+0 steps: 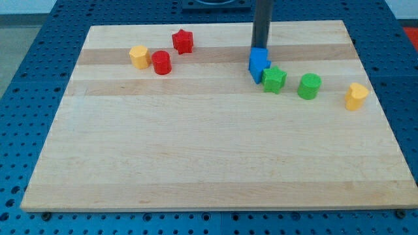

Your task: Move blue cube into green star

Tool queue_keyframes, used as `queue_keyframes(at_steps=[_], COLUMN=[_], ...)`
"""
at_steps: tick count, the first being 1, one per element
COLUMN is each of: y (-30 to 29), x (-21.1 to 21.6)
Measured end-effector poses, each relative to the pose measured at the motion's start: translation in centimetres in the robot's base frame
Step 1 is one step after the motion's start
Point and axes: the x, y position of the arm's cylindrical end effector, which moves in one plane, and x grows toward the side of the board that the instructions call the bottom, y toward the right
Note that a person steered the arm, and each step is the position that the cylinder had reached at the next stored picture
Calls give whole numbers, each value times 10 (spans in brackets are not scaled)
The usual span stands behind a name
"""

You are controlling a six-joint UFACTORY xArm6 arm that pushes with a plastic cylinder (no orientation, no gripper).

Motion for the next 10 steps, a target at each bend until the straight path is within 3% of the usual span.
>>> queue_keyframes(at_steps=[2,3,5,6,8,10], y=[32,33,-11,-21,-18,9], x=[54,58,-8,-3,75,108])
